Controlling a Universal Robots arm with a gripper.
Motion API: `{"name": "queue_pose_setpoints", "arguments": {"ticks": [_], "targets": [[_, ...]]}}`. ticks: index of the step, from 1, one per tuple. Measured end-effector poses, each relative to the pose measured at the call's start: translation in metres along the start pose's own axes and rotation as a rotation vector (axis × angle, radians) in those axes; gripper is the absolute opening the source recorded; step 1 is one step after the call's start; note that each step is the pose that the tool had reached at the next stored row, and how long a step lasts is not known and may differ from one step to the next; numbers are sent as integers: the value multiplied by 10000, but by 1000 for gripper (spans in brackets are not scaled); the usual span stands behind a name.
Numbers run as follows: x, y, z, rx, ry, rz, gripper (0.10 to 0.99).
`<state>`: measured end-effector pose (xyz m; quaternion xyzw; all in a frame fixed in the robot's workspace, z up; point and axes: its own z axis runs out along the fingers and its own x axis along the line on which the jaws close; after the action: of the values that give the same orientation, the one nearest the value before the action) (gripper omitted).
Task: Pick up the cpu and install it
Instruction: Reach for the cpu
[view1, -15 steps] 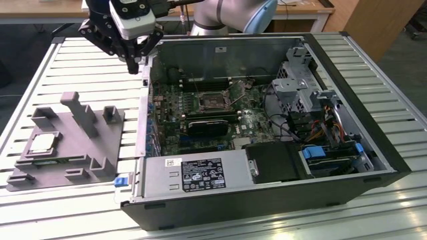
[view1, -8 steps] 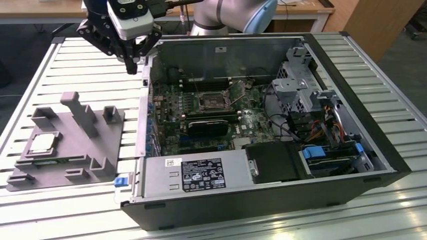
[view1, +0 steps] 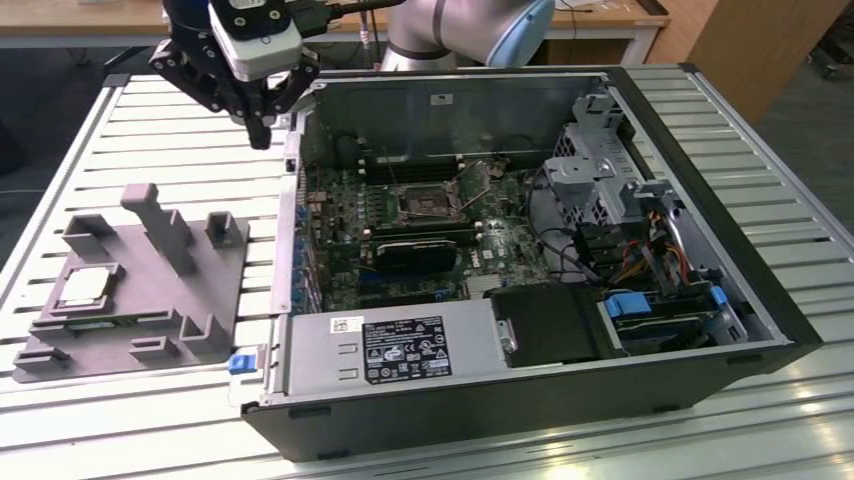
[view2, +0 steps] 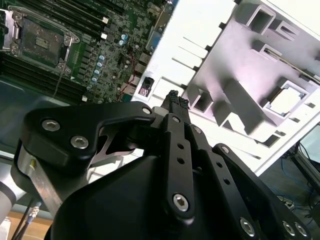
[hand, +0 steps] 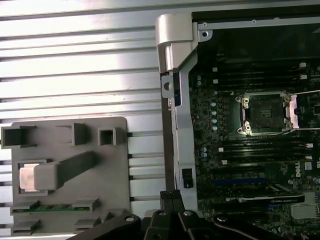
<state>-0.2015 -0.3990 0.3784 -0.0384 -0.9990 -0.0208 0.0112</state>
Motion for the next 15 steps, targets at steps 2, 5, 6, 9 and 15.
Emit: {"name": "queue_pose_setpoints", "arguments": {"ticks": [2, 5, 6, 9, 15], "targets": [[7, 0, 1, 0, 4, 0, 106], [17, -1, 4, 1, 11, 1, 106], [20, -2, 4, 1, 14, 1, 106], [31, -2, 7, 1, 21, 1, 106], [52, -4, 12, 3, 35, 2, 106]]}}
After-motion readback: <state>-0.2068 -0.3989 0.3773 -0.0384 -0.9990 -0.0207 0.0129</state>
